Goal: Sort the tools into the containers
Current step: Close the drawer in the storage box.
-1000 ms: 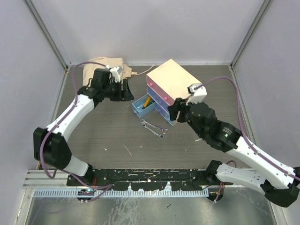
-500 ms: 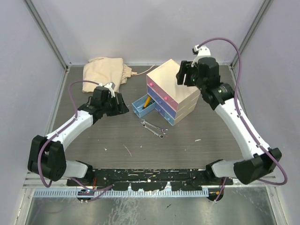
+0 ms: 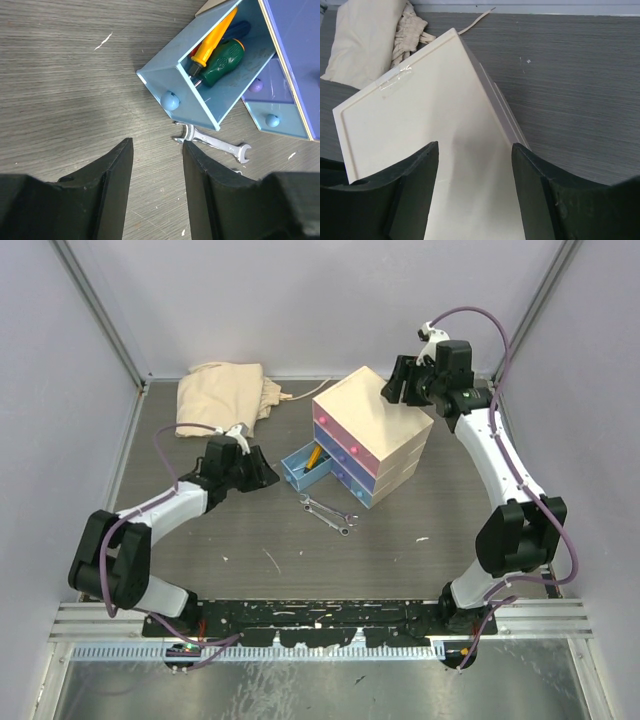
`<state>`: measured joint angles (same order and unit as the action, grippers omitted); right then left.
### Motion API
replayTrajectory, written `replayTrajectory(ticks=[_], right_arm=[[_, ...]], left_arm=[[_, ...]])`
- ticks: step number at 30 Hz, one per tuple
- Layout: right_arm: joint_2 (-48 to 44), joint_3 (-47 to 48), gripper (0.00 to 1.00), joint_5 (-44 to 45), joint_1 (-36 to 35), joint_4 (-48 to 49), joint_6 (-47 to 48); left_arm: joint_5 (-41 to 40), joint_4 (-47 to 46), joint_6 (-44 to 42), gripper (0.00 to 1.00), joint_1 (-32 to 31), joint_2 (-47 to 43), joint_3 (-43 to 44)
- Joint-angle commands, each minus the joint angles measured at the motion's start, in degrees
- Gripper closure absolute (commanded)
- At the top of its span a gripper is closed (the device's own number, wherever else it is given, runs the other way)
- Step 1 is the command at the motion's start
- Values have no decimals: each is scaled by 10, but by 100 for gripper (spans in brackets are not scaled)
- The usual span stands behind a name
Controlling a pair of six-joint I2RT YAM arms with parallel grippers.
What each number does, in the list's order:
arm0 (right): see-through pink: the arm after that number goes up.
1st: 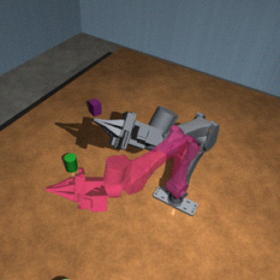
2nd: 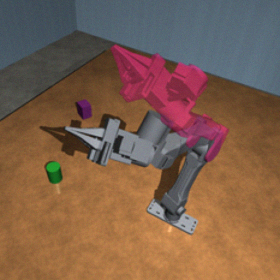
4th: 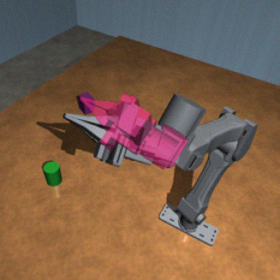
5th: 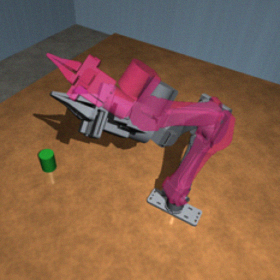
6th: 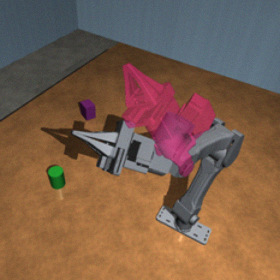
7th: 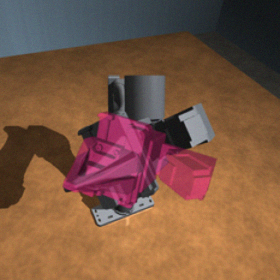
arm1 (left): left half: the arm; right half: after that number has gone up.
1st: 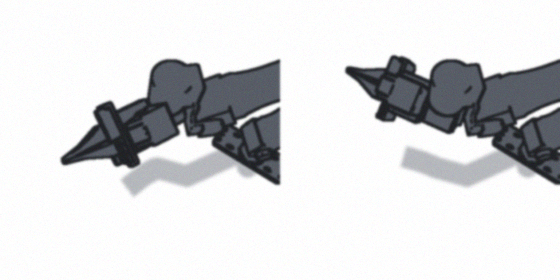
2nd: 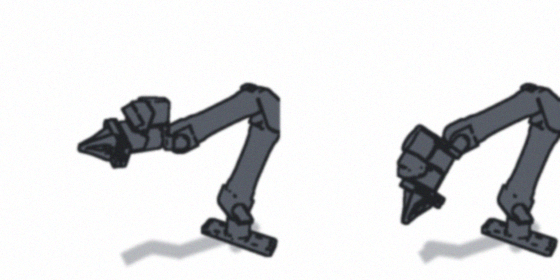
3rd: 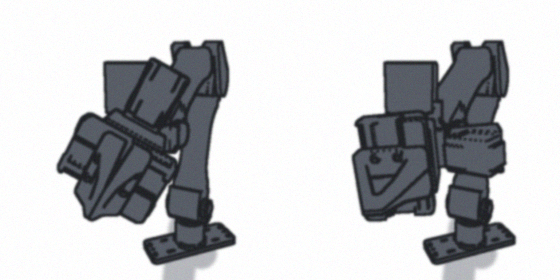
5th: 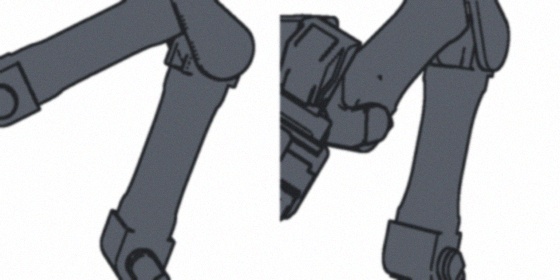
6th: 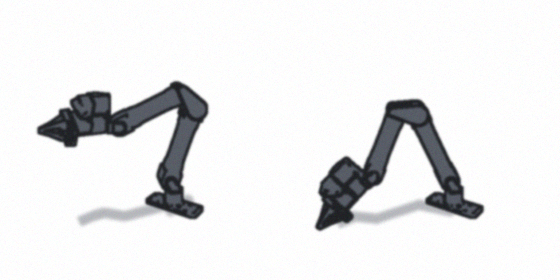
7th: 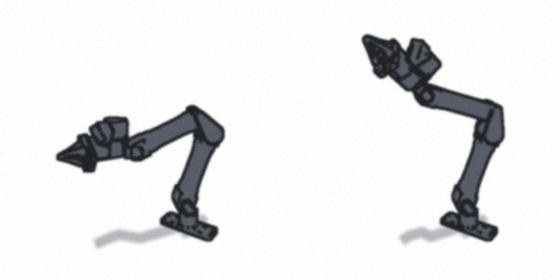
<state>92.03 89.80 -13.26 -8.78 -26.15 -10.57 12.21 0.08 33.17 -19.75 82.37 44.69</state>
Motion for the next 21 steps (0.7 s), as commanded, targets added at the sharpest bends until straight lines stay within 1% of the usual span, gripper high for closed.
replayTrajectory(ticks=[1, 6, 9, 11, 13, 16, 21], right_arm=[[1, 29, 35, -59, 18, 32, 7], [2, 24, 35, -63, 25, 37, 11], [-5, 20, 35, -61, 26, 52, 10], [-8, 20, 35, -46, 25, 56, 8], [-11, 16, 35, -16, 25, 61, 5], [-13, 1, 35, 12, 25, 76, 0], [5, 3, 35, -13, 26, 73, -2]], left_arm=[[21, -92, 7, 55, 2, 10, -10], [56, -127, 14, 55, 2, 39, -10], [59, -140, 21, 55, 2, 49, -15], [60, -147, 24, 58, 2, 54, -20], [63, -151, 26, 62, 2, 59, -23], [68, -160, 30, 64, 2, 65, -29], [78, -181, 36, 63, 2, 71, -38]])
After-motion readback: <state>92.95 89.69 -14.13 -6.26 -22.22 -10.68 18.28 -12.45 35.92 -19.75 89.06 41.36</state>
